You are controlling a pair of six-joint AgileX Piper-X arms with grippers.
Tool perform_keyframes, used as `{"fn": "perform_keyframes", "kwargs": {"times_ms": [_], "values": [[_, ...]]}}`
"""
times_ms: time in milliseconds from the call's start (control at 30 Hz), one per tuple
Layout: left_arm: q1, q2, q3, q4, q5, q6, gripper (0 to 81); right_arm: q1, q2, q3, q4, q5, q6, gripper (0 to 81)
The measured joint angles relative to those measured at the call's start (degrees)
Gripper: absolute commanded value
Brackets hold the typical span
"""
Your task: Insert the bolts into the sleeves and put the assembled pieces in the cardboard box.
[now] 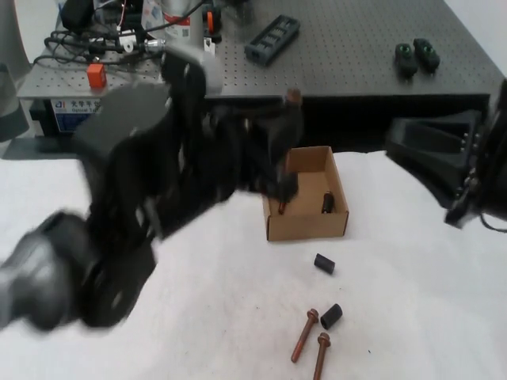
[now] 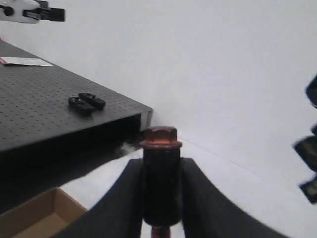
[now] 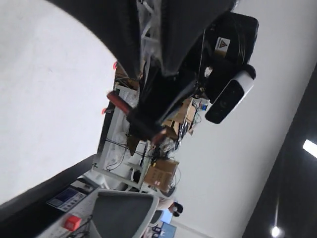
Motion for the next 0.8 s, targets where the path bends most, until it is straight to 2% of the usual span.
{"fn": "perform_keyframes", "kwargs": {"times_ms": [133, 267, 367, 467, 567, 600, 633, 667, 733, 800], "values": [[1.61, 6.46, -7.11, 1.07, -0.40, 0.46, 0.7, -3.43, 0.00, 0.00, 2.47, -1.35, 1.31, 4.1], [2.47, 15.46, -16.55, 6.32, -0.92, 3.02, 0.7, -4.58, 0.00, 0.00, 3.40, -1.51, 3.02, 4.1], [2.44, 21.87, -24.56, 12.62, -2.21, 6.51, 0.7, -5.52, 0.00, 0.00, 3.69, -1.62, 4.44, 4.1], [2.44, 27.92, -33.71, 24.82, -3.50, 7.36, 0.7, -7.43, 0.00, 0.00, 4.21, -1.59, 3.26, 4.1], [2.44, 37.11, -45.04, 38.46, -4.55, 7.60, 0.7, -9.73, 0.52, 0.00, 8.98, -1.59, -2.06, 4.1], [2.44, 39.55, -53.11, 47.05, -4.93, 7.60, 0.7, -10.05, 0.64, 0.00, 11.16, -1.20, -4.96, 4.1], [2.44, 41.99, -57.07, 50.90, -5.11, 7.60, 0.7, -10.32, 0.84, 0.00, 15.71, -0.38, -8.32, 4.1], [2.44, 43.95, -60.79, 53.88, -5.14, 7.60, 0.7, -10.33, 0.84, 0.00, 16.18, 1.72, -15.37, 4.1], [2.44, 50.42, -70.59, 63.27, -5.61, 7.60, 0.7, -10.29, 0.97, 0.00, 22.06, 3.04, -18.94, 4.1], [2.44, 55.54, -77.67, 70.21, -7.70, 7.60, 0.7, -10.29, 0.97, 0.00, 26.03, 7.44, -27.71, 4.1]]}}
